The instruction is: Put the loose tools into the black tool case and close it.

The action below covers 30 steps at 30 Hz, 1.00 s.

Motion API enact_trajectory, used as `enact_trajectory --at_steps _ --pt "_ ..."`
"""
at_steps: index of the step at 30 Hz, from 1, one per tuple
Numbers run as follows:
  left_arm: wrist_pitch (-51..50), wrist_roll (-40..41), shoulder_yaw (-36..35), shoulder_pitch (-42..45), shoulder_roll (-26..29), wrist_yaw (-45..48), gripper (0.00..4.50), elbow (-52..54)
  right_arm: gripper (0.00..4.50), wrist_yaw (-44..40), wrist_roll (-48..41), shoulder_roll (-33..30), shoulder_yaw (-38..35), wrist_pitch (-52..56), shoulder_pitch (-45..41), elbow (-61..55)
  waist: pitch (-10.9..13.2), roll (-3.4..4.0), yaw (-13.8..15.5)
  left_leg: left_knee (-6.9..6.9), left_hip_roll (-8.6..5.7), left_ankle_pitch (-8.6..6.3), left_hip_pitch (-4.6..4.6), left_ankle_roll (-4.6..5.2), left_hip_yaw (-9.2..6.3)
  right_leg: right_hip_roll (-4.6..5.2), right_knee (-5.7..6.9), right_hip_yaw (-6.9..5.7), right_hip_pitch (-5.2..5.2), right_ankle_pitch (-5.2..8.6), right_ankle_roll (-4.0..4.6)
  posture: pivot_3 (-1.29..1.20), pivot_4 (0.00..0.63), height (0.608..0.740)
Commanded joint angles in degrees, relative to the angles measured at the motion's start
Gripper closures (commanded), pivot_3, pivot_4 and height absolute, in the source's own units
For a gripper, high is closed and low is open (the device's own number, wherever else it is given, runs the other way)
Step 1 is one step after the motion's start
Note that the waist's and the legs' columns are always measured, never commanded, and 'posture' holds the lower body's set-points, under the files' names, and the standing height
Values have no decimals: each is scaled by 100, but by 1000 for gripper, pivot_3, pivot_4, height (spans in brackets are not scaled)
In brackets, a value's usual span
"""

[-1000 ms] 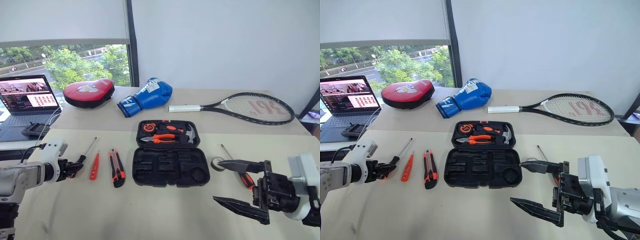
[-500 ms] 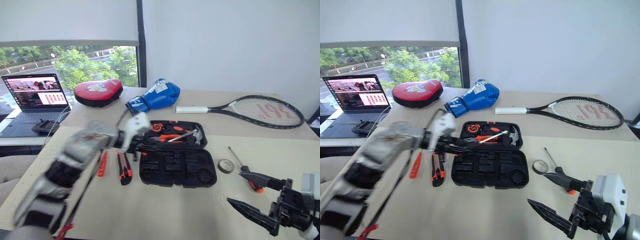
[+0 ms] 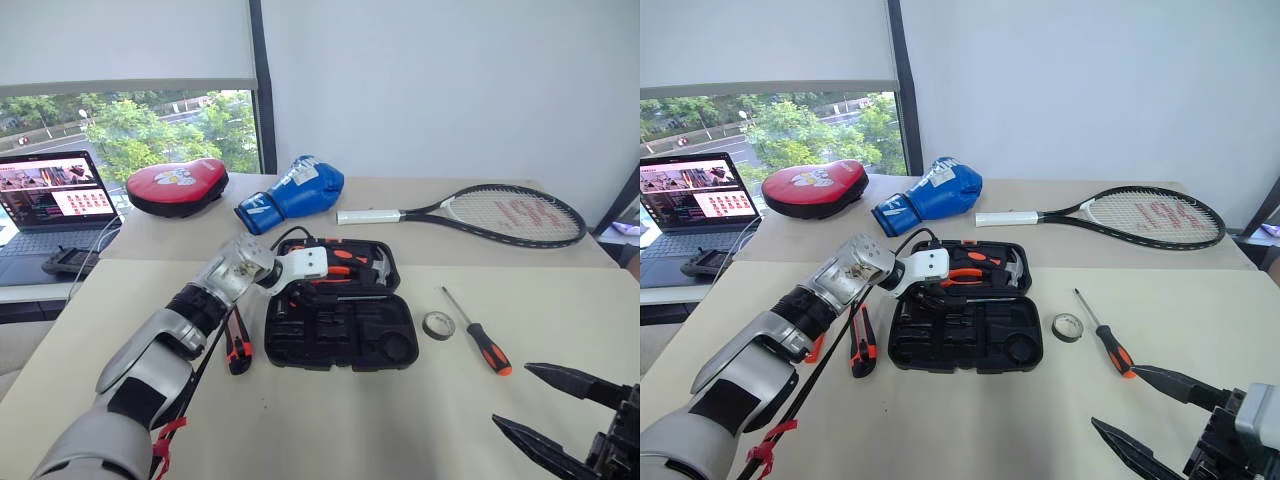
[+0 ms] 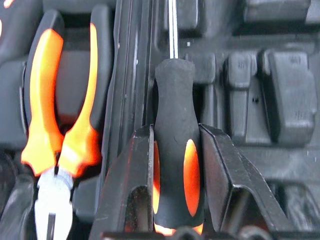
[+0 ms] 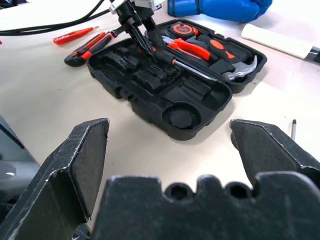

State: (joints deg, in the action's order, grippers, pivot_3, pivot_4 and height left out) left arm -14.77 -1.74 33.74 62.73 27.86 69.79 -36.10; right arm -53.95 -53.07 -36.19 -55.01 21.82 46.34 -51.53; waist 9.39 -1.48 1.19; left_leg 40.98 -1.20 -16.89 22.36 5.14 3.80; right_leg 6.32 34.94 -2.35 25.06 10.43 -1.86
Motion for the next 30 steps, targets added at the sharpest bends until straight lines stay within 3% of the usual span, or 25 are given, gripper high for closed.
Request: enact_trajectory --at_steps 1,14,15,18,21,25,30 --pt "54 -285 -151 110 148 159 3630 -250 0 18 -125 -83 -155 -100 -7 -19 -1 1 1 0 0 0 0 0 0 1 1 0 0 0 0 0 150 740" --pt "341 -620 -331 80 63 475 3630 -494 0 187 -111 -264 26 -55 -244 -70 0 0 38 3 -1 -1 5 1 0 0 3 -2 3 -11 13 0 150 740" --pt "378 -528 -475 100 38 408 2630 -486 0 178 -110 -254 13 -61 -223 -78 0 0 37 3 -1 -1 7 2 0 -1 3 -2 5 -15 19 0 150 740" --pt "394 -199 -972 156 29 375 1727 -384 0 179 -111 -216 -10 -84 -175 -115 1 -1 64 5 -3 -3 8 5 0 2 3 -2 4 -15 19 0 150 740" --pt "370 144 -1468 106 128 443 1570 -114 0 249 -129 -173 -1 -99 -160 -191 1 -2 99 20 -2 -4 23 8 -4 4 4 -8 12 -16 17 0 150 740" --pt "-511 612 -2054 -144 -28 139 2617 445 0 363 -99 -139 88 -98 -191 -290 0 0 106 27 -3 -10 30 17 -7 8 4 -10 14 -15 15 0 150 740" --pt "-1464 783 -2692 -1211 -744 -1584 4404 1571 0 791 -163 -115 303 -40 -296 -534 -6 10 110 36 -13 -17 27 28 -8 20 3 -6 3 -13 4 0 150 740"
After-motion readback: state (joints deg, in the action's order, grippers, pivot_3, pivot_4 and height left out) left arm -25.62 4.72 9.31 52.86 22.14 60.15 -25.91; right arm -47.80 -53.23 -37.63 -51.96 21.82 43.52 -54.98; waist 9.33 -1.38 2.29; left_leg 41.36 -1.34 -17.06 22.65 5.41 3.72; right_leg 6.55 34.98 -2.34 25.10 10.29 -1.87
